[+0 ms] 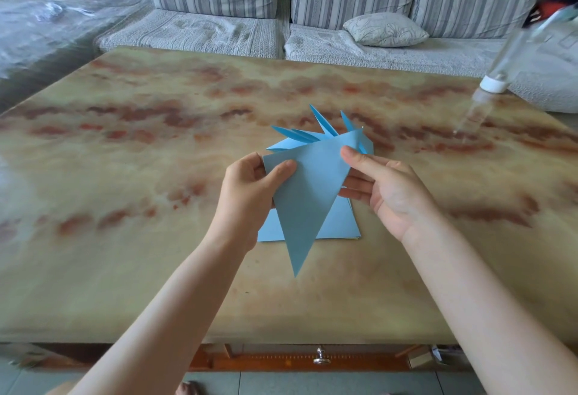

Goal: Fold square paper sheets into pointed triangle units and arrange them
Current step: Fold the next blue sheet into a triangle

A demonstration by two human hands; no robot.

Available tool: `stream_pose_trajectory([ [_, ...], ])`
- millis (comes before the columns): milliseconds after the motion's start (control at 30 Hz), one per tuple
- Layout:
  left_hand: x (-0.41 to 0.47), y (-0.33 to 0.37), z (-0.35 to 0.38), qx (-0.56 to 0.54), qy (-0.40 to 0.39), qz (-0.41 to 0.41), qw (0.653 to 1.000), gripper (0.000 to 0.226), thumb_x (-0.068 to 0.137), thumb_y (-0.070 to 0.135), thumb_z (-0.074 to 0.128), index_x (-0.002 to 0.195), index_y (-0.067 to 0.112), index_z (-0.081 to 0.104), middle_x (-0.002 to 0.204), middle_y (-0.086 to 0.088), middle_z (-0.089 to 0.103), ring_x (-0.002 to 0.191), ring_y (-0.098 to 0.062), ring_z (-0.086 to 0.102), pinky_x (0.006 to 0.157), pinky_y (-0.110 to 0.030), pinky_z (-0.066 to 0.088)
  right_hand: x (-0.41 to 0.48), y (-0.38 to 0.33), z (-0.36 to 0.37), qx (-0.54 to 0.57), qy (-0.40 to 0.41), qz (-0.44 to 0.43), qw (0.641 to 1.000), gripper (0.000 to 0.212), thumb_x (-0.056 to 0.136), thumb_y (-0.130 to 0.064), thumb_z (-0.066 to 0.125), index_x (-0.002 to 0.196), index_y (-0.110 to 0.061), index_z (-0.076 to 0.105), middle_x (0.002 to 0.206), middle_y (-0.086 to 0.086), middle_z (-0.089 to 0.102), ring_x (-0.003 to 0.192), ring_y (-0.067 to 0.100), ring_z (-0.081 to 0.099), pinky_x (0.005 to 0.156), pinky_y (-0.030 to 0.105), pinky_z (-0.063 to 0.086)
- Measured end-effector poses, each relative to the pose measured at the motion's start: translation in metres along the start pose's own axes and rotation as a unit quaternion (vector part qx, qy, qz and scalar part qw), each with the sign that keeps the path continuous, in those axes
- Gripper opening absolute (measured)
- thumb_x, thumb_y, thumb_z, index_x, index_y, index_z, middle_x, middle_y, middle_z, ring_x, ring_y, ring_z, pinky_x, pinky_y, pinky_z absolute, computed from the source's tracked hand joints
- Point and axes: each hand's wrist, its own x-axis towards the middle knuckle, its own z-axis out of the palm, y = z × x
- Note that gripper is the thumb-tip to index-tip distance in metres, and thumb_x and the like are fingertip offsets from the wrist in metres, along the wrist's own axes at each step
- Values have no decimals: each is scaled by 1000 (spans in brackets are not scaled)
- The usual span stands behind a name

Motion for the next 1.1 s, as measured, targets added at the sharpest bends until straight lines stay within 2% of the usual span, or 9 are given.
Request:
stream_pose_trajectory([
  [133, 1, 1, -2, 0, -6, -3, 1000, 7, 90, 11, 62, 95, 5, 64, 91, -8, 71, 80, -18, 67, 72, -32, 55, 1, -4, -3, 29, 6, -3, 1000, 29, 69, -28, 72, 90, -7, 71, 93, 14, 71, 74, 22, 68, 62, 28, 58],
  [267, -1, -1, -1, 6, -7, 1, 1000, 12, 90, 11, 63, 98, 3, 64, 92, -8, 72, 82, -18, 68, 76, -36, 56, 2, -3, -4, 26, 34, -23, 999, 6, 83, -14, 69, 83, -9, 72, 91, 12, 71, 71, 20, 68, 67, 26, 57],
  [467, -2, 0, -2, 4, -12, -1, 1000, 5, 90, 10, 62, 94, 7, 65, 89, -6, 72, 78, -16, 68, 72, -31, 56, 2, -4, -5, 46, 27, -22, 998, 6, 85, -14, 68, 83, -11, 72, 90, 9, 72, 71, 19, 68, 66, 26, 57],
  [633, -4, 1, -1, 14, -15, 7, 1000, 4, 90, 10, 62, 89, 12, 66, 89, -4, 72, 81, -18, 68, 78, -39, 55, 5, -4, -6, 46, 50, -24, 997, 9, 85, -10, 67, 77, -12, 70, 81, 5, 72, 66, 17, 67, 61, 24, 56],
  [733, -4, 1, -1, 21, -9, 22, 1000, 12, 90, 9, 62, 83, 17, 65, 85, -1, 72, 81, -18, 67, 78, -41, 53, 5, -4, -6, 46, 42, -25, 998, 8, 87, -11, 66, 81, -12, 71, 85, 6, 73, 69, 18, 69, 66, 27, 58],
  [900, -6, 1, 1, 24, -16, 23, 999, 12, 90, 9, 63, 81, 18, 64, 84, 0, 72, 80, -16, 67, 79, -44, 55, 5, -4, -5, 52, 70, -35, 996, 5, 86, -11, 67, 81, -11, 70, 82, 5, 72, 65, 17, 67, 58, 24, 54],
  [1100, -5, 1, 0, 20, -17, 21, 999, 12, 90, 9, 63, 82, 19, 65, 85, 1, 72, 80, -15, 68, 79, -42, 56, 7, -3, -6, 65, 67, -34, 995, 4, 86, -14, 68, 83, -13, 71, 89, 3, 74, 69, 17, 68, 61, 25, 56],
])
